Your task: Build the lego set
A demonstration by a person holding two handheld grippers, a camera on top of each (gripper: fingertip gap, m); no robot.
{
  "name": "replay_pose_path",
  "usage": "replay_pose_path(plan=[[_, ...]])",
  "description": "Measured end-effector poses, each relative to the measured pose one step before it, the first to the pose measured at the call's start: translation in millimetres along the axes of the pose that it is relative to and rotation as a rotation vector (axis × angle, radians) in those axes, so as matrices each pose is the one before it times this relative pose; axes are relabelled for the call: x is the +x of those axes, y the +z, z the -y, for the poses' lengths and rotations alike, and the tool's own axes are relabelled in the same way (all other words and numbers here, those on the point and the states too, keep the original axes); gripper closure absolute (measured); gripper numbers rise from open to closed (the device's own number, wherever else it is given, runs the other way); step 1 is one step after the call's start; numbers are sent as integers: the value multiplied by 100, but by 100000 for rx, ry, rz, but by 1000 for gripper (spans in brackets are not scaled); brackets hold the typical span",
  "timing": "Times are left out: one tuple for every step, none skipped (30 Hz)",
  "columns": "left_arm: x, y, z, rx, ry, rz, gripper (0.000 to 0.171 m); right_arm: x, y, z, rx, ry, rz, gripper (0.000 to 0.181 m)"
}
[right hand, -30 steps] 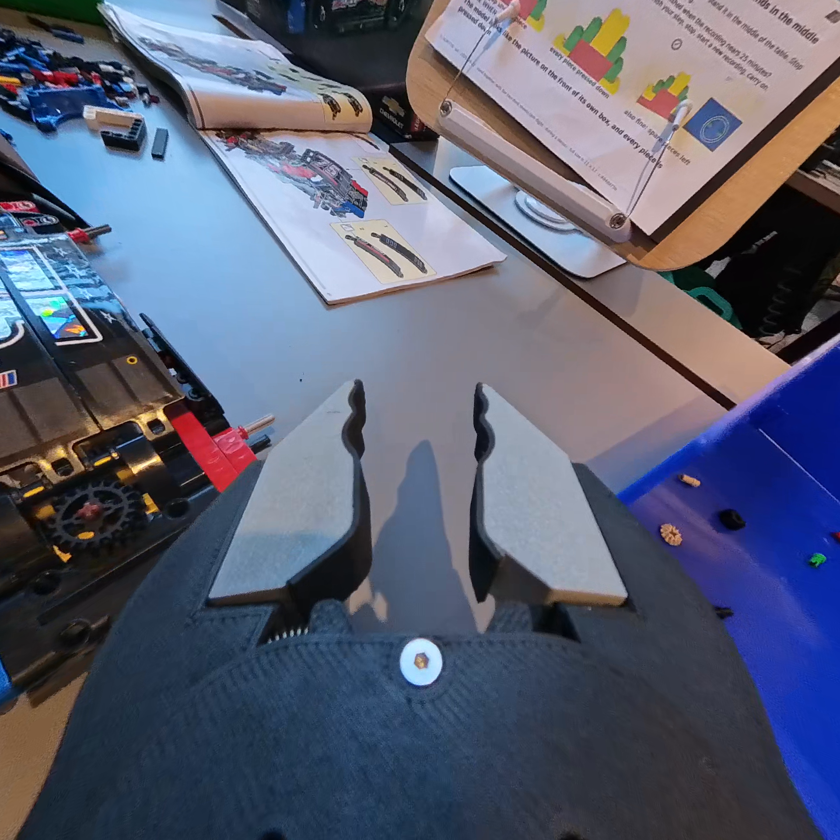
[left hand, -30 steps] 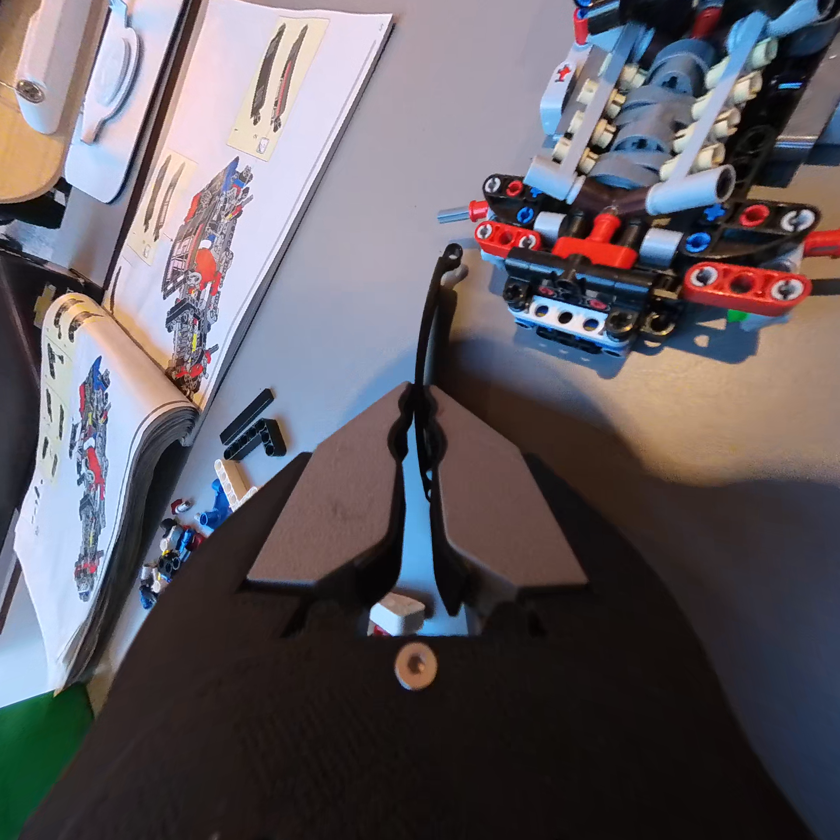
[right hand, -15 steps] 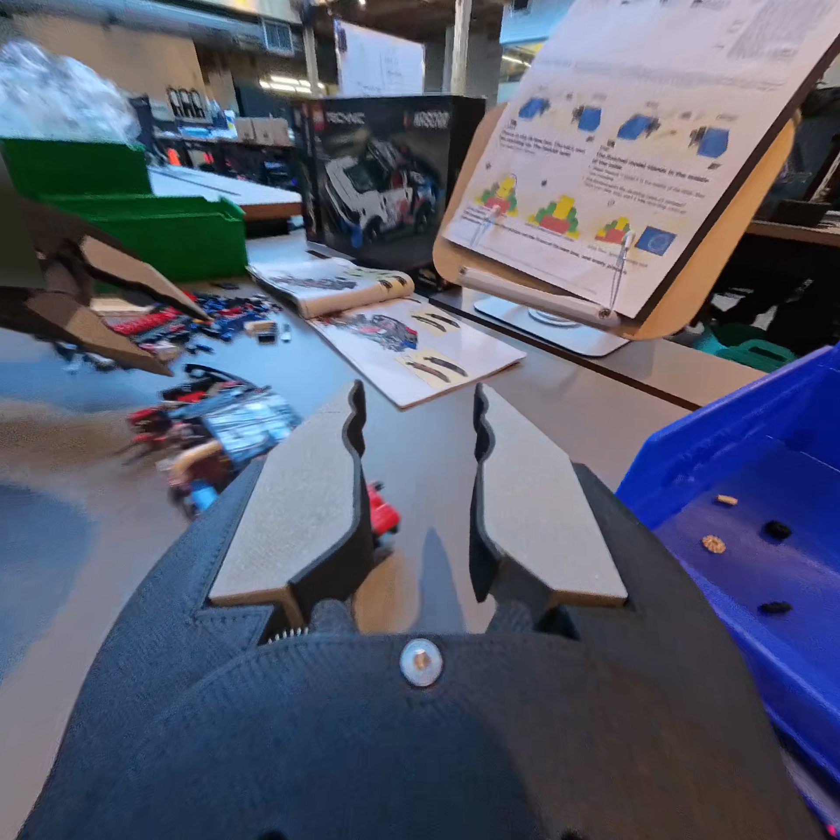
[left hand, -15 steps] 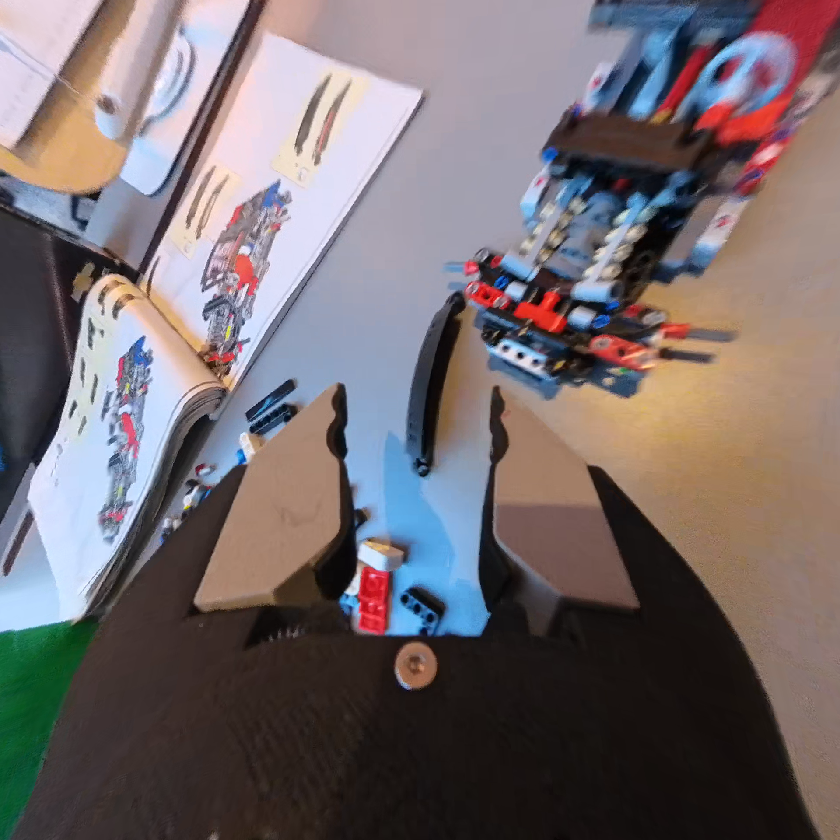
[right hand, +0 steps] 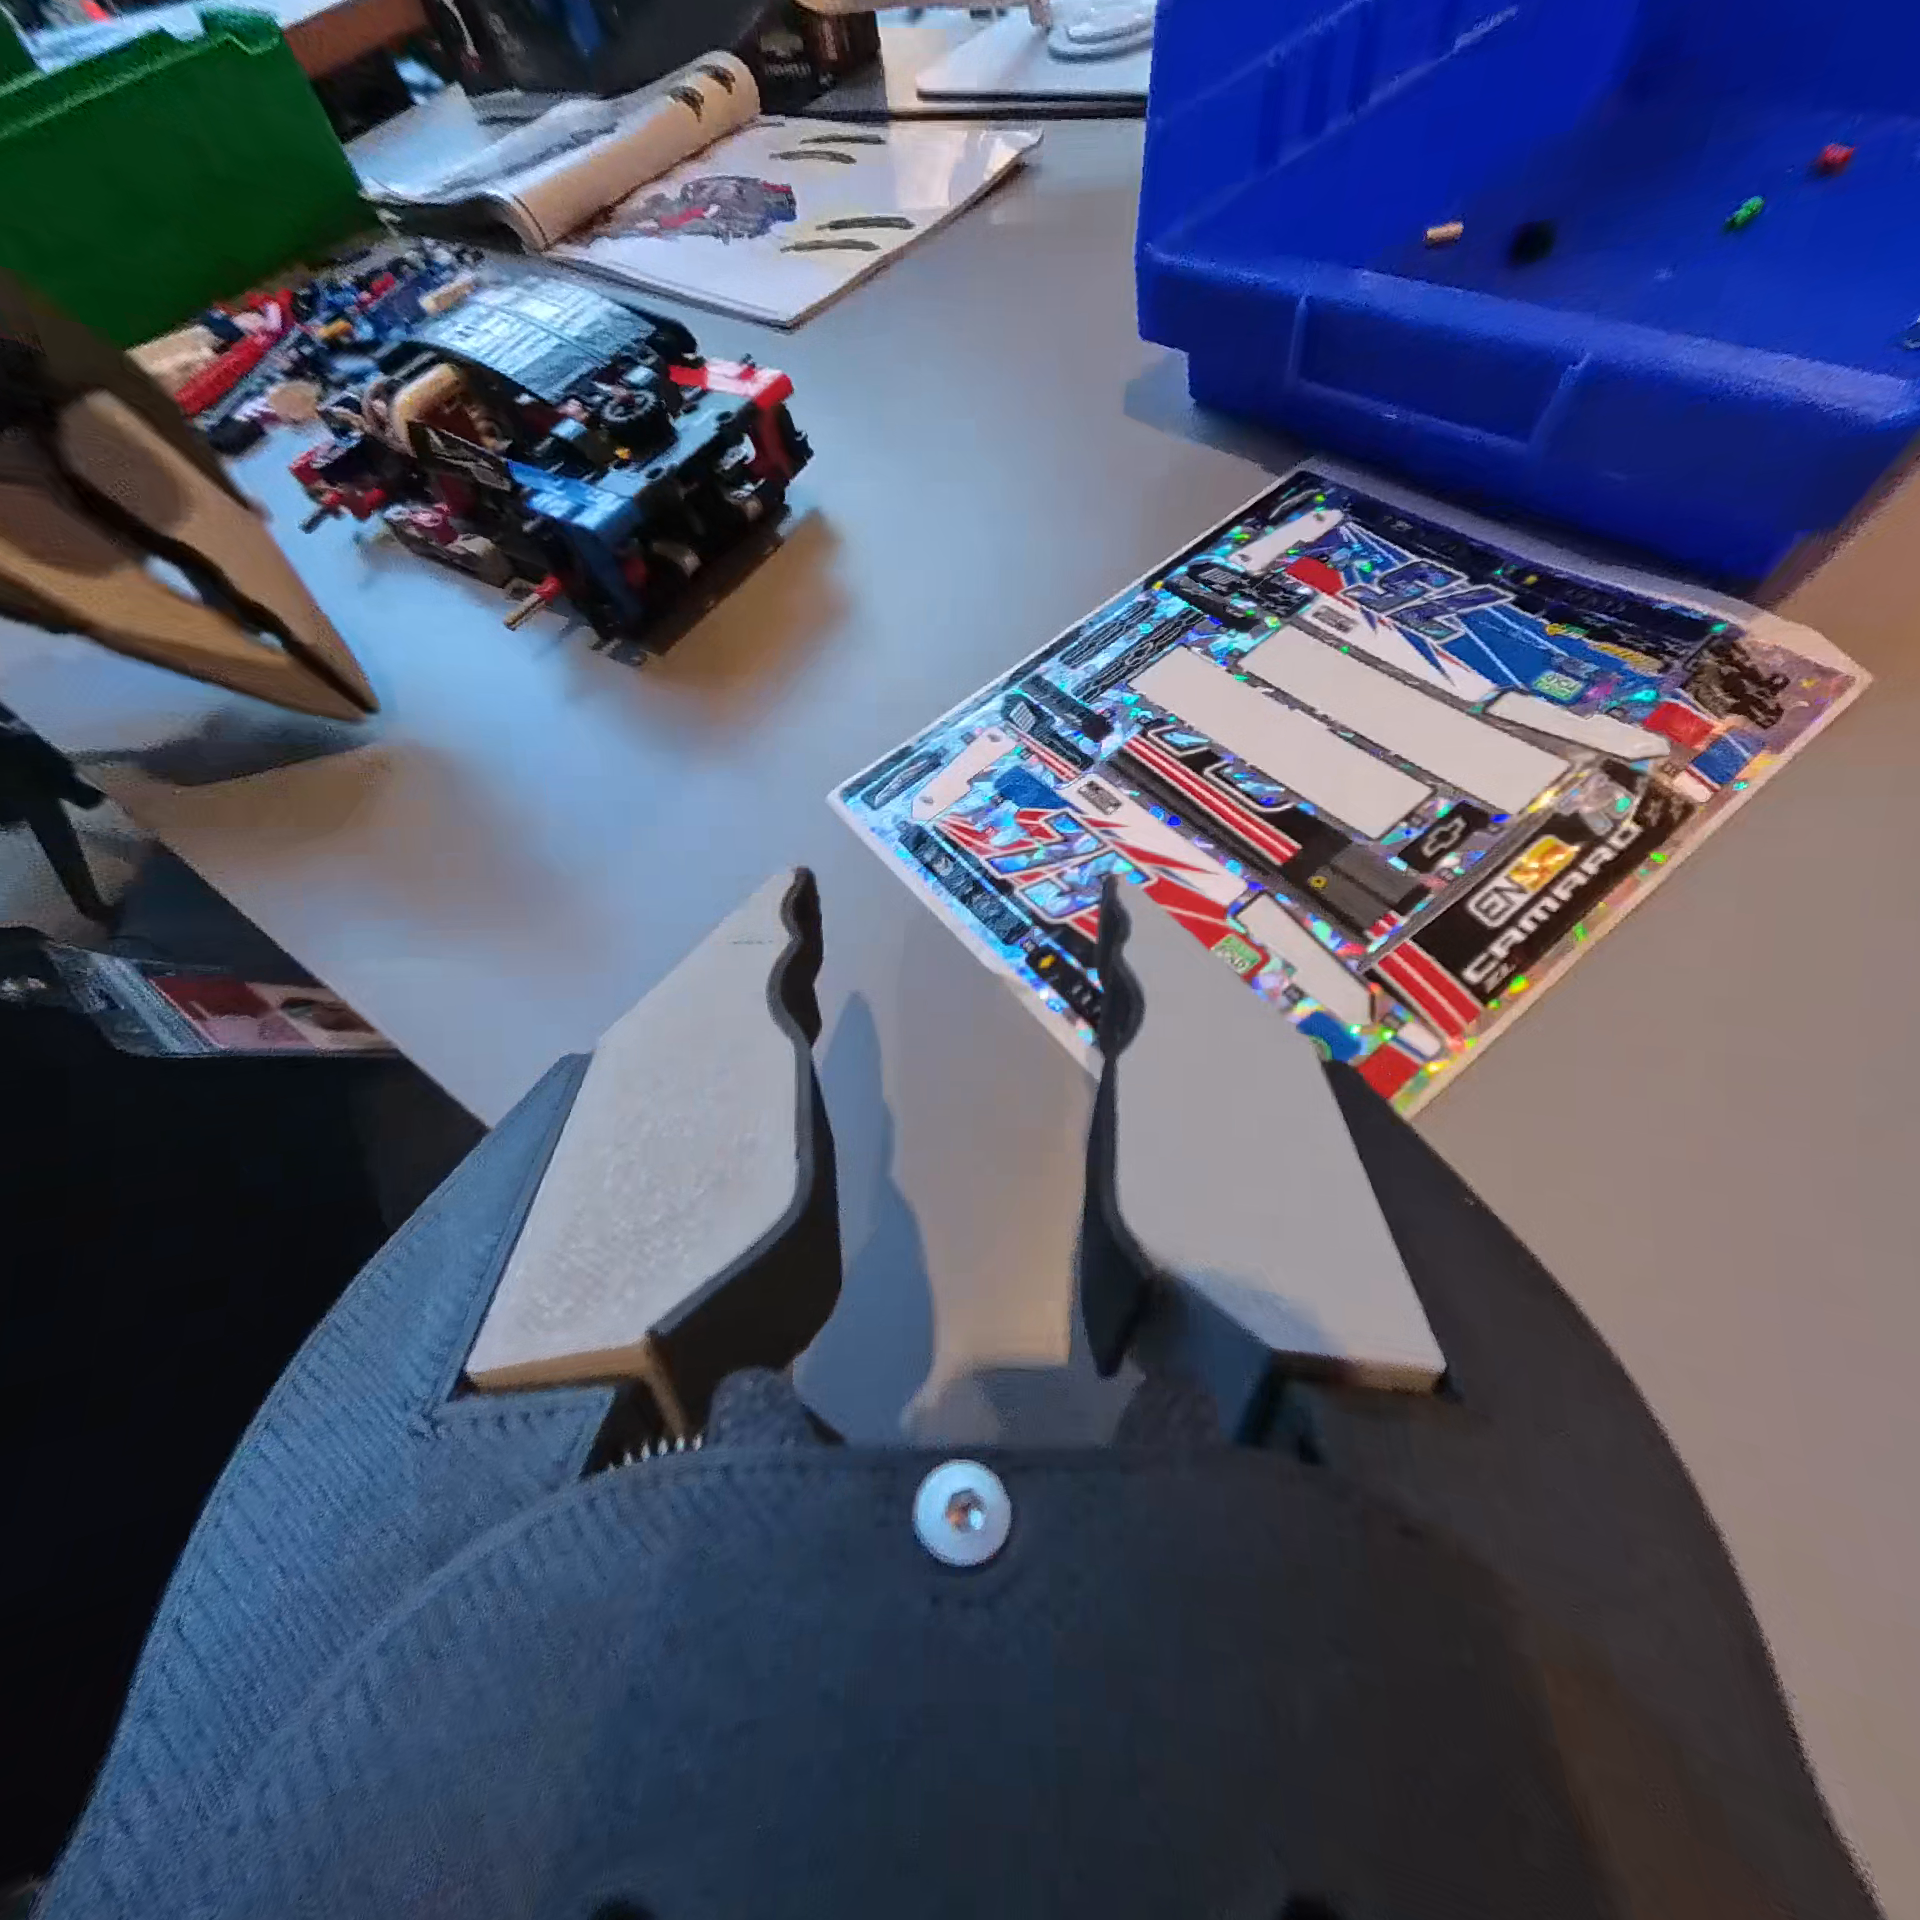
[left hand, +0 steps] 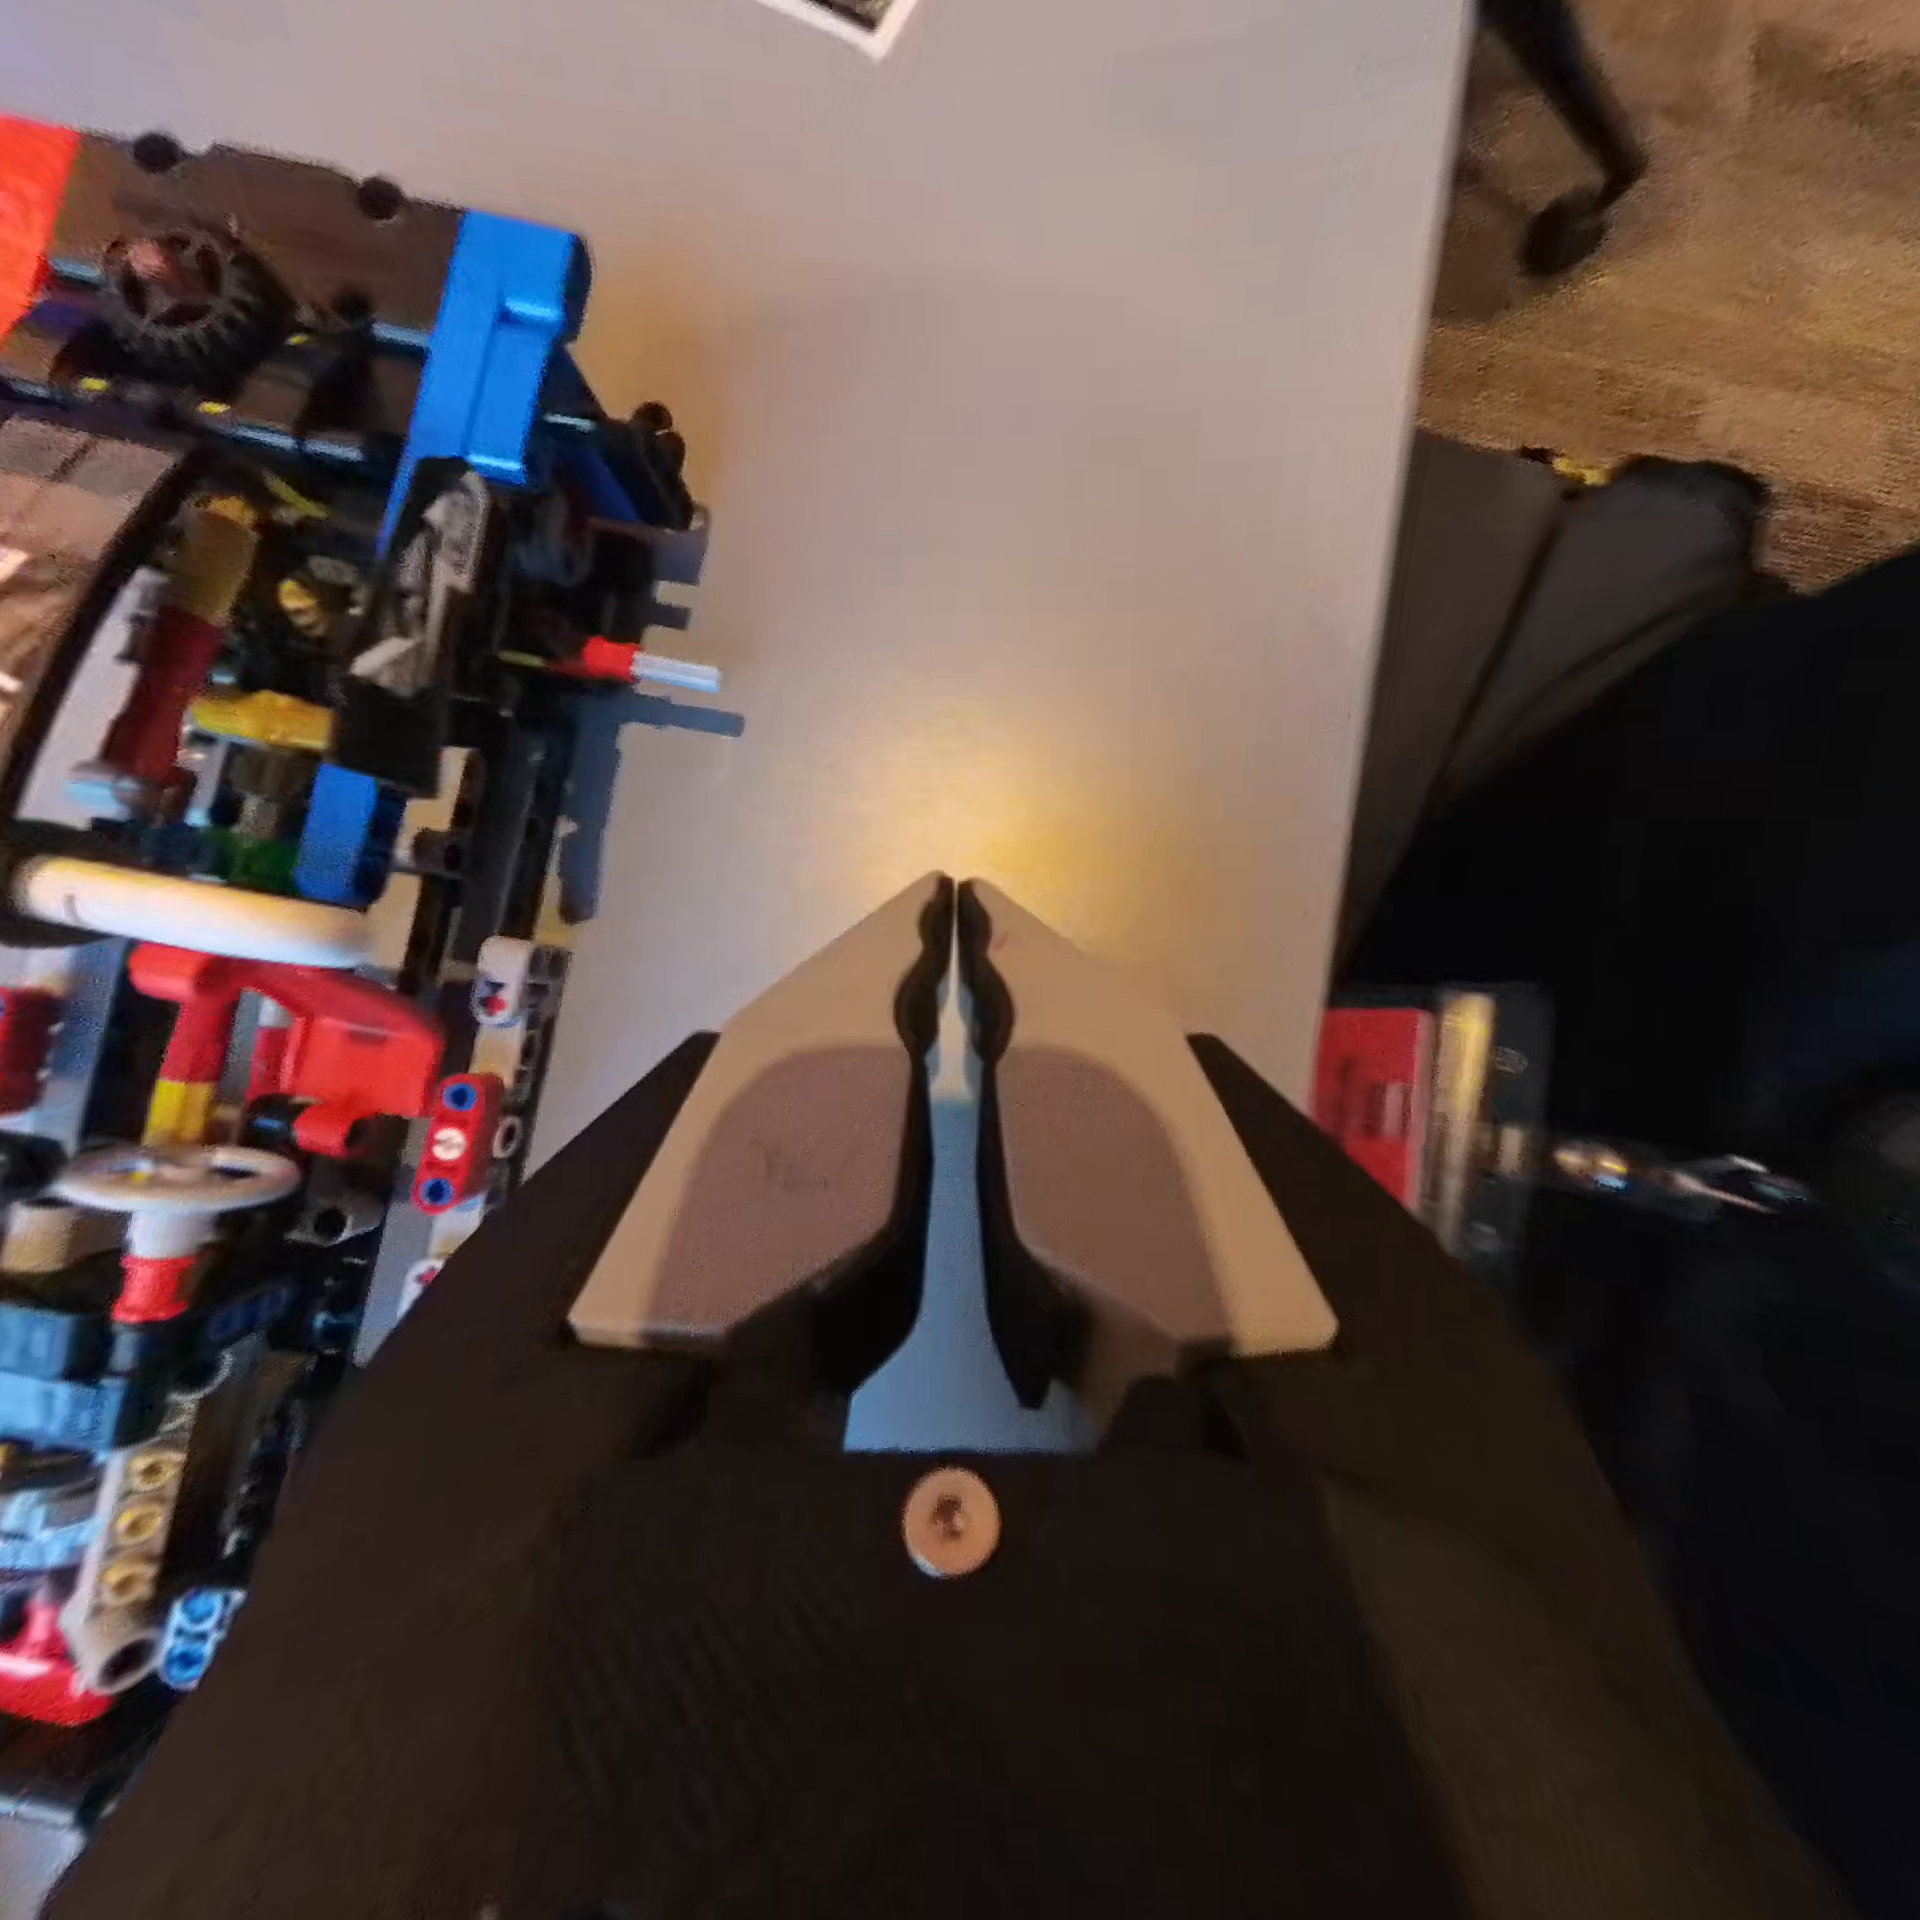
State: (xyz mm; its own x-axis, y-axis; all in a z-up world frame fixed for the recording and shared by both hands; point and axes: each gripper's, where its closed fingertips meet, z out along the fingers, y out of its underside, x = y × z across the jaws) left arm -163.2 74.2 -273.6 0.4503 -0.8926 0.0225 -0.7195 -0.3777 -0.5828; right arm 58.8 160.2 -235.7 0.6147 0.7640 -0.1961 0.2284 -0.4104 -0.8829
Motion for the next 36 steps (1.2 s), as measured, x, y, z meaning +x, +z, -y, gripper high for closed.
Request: replay_pose_path(plan=[[-992, 252, 23, -1657, -2011, 4222, 171, -325, -249, -86, 2009, -59, 887, 132], [-1168, 140, 30, -1050, -758, 5452, 171, -360, -212, -41, 1805, -258, 699, 133], [-1092, 131, -8, -1163, -596, 4581, 171, -370, -163, -60, 1282, -468, 464, 134], [-800, 153, 12, -1120, -506, 1996, 171, -374, -114, -76, 705, -594, 563, 134], [-691, 178, 10, -1189, -500, 880, 171, -418, -79, -65, 272, -709, 851, 134], [-754, 168, 61, -687, -284, 1085, 171, -446, -45, -63, 3, -890, 964, 134], [-801, 158, 83, -386, -427, 1393, 171, -447, -32, -39, -154, -1145, 778, 134], [-467, 142, 120, -225, -413, -532, 171, -411, -27, -68, -339, -1288, 467, 135], [-465, 183, 191, 121, -1418, 182, 171, -362, 2, -113, -711, -1298, 158, 134], [-553, 187, 189, 55, -626, 1357, 171, -301, -12, -166, -1088, -1403, -250, 135], [-496, 191, 209, -49, -45, 1472, 171, -176, 7, -217, -1441, -1686, -818, 135], [-424, 225, 250, 5, 250, 1154, 171, 8, 25, -308, -2236, -2009, -1638, 137], [-378, 250, 315, 201, 2, 606, 171, 174, 56, -410, -3077, -2243, -2103, 137], [-462, 295, 343, 355, -311, 703, 171, 151, 66, -411, -3344, -2296, -1534, 137], [-463, 316, 354, 480, -527, 289, 171, 96, 96, -333, -3032, -1729, -769, 136], [-439, 311, 378, 497, -1056, -197, 171, 79, 81, -220, -2405, -776, -329, 135], [-413, 315, 365, 527, -1253, -443, 171, 39, 43, -58, -1391, -128, 126, 134], [-416, 299, 357, 713, -1049, -426, 171, 0, 25, 58, -449, 225, 540, 134], [-434, 275, 336, 790, -799, -123, 171, 38, 3, 109, 92, 423, 390, 134], [-459, 239, 260, 453, -723, 309, 171, 118, 28, 81, 233, 589, -20, 133], [-374, 160, 156, -37, -762, 211, 171, 130, 65, 8, 59, 837, 58, 134], [-170, 68, 82, -216, -653, -152, 171, 88, 99, -22, -2, 995, 367, 134], [35, 16, 29, 218, -105, -295, 171, 84, 126, -69, 37, 910, 507, 134], [199, -75, 8, 680, 481, -102, 171, 94, 135, -104, -22, 621, 442, 134], [290, -160, 53, 1389, 519, 409, 166, 135, 117, -109, 61, 150, 101, 135], [353, -225, 91, 1697, -123, 919, 144, 202, 91, -90, 204, -300, -351, 137], [724, -293, 201, 2164, 266, -833, 130, 304, 76, -116, 1, -448, -749, 138], [1205, -338, 394, 3438, 1271, -3165, 129, 354, 76, -107, -36, -525, -866, 140], [1265, -299, 611, 4675, 1799, -3101, 129, 367, 87, -36, 261, -574, -639, 141], [1200, -193, 738, 4992, 2477, -2468, 127, 339, 84, 40, 471, -463, -297, 141], [1291, -32, 827, 4932, 3885, -3013, 125, 307, 85, 138, 762, -494, -55, 141], [1292, 110, 942, 5276, 4786, -3267, 125, 339, 102, 241, 1011, -652, -231, 141], [1215, 272, 1019, 5920, 5000, -3389, 125, 380, 120, 211, 499, -504, -407, 142], [1044, 438, 844, 4816, 4741, -3384, 125, 388, 164, 154, -320, -253, -303, 141], [1024, 588, 593, 3196, 4805, -4201, 125, 388, 163, 160, -727, -262, -240, 141], [809, 701, 291, 1383, 4514, -3406, 125, 369, 163, 196, -855, -529, -334, 141]])
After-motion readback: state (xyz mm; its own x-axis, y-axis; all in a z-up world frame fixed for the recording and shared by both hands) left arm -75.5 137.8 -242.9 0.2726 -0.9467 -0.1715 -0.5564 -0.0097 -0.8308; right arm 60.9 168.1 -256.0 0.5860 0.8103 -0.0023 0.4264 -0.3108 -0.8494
